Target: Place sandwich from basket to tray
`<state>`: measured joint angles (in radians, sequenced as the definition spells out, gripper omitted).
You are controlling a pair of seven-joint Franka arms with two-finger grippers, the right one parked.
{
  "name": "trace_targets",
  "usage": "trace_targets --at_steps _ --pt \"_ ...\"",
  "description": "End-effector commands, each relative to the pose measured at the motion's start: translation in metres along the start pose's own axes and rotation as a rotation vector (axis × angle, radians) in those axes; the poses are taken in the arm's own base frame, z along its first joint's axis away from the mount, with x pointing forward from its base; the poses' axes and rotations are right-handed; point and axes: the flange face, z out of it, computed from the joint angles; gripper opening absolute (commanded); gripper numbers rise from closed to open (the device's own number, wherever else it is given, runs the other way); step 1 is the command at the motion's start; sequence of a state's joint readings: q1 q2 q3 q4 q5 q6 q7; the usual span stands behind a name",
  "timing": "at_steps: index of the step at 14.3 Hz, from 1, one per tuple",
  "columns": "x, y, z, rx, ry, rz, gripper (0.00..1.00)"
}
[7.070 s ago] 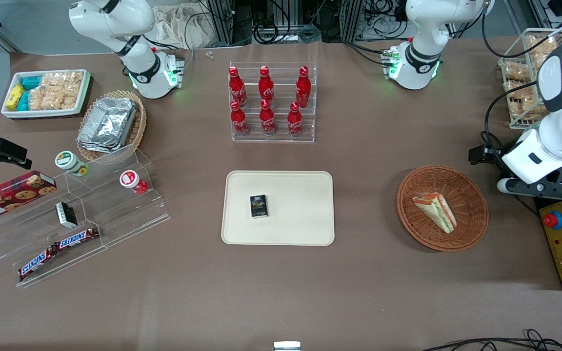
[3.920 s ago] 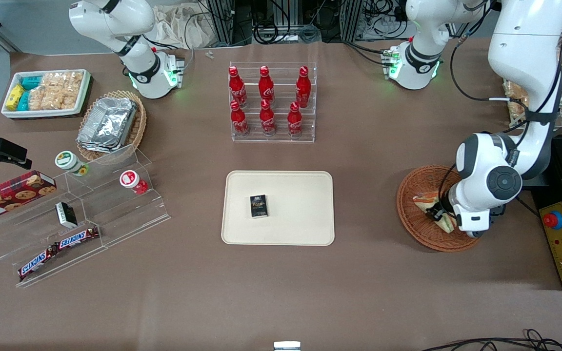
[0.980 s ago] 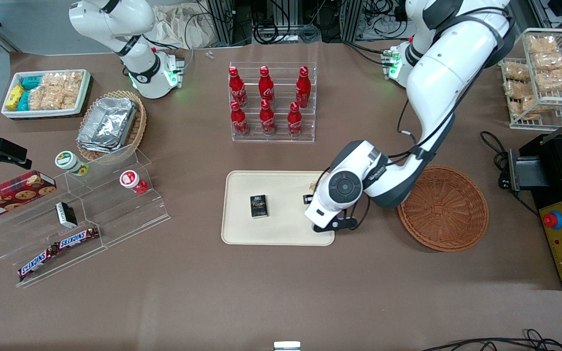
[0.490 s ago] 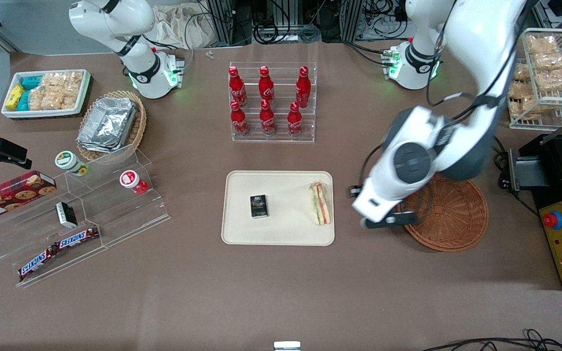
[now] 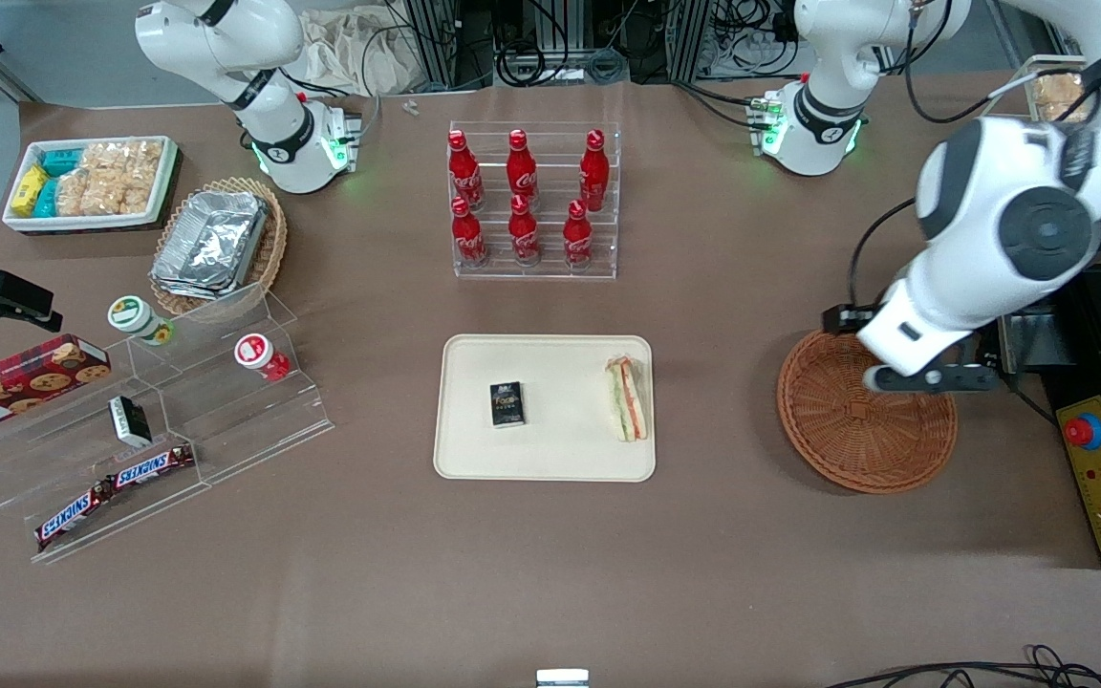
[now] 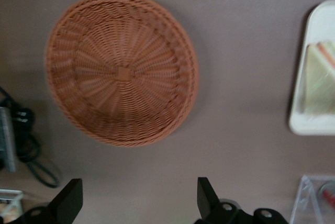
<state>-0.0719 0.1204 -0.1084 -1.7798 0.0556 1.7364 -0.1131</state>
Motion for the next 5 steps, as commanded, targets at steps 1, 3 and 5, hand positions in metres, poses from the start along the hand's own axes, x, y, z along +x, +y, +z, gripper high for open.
trace_targets --at_steps 1,3,5 --pt "-0.002 -0.024 -0.021 -0.015 -0.017 0.066 0.99" --pt "0.013 -0.041 -0.028 -0.018 -0.020 0.064 0.99" --pt "0.030 -0.042 -0.035 -0.018 -0.059 0.110 0.99"
